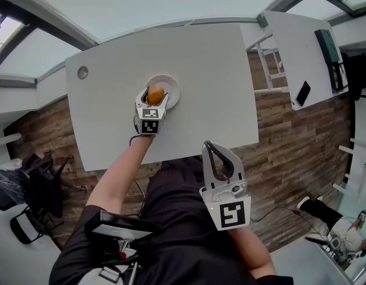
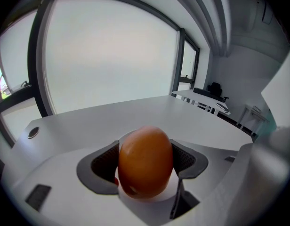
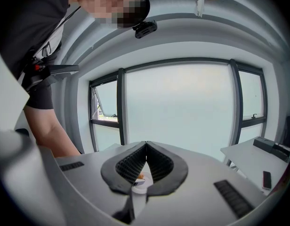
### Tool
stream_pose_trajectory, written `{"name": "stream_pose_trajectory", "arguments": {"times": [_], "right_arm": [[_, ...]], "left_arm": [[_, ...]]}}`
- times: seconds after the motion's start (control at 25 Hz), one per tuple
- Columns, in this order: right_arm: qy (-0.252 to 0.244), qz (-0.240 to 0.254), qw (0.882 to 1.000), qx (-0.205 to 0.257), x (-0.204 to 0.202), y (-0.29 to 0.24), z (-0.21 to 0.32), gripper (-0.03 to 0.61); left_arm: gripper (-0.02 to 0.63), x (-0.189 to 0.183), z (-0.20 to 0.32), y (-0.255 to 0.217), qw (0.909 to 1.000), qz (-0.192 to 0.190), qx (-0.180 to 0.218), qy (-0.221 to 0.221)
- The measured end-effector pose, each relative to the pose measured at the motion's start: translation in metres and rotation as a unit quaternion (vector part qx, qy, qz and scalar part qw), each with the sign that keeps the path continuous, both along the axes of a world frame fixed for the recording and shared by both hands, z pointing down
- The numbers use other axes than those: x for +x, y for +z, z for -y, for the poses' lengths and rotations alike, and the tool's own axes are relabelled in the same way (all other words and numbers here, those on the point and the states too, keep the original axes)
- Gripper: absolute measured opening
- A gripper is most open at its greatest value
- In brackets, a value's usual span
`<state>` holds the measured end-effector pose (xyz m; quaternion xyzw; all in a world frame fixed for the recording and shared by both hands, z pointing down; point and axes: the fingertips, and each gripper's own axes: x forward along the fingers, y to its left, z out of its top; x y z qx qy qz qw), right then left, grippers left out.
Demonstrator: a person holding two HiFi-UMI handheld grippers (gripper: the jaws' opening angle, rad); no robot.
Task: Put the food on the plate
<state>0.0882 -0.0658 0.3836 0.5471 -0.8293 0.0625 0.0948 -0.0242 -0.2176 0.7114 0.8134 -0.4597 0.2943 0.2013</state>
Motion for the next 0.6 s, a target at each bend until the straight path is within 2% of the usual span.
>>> {"name": "stream_pose_trajectory", "arguments": {"times": [0.6], "right_arm": [[0.007, -0.007, 1.000, 0.000, 0.011, 0.003, 0.000, 0.008]], "left_arm": [[0.316, 0.014, 0.005, 0.006, 0.9997, -0.025, -0.003, 0.002]]}}
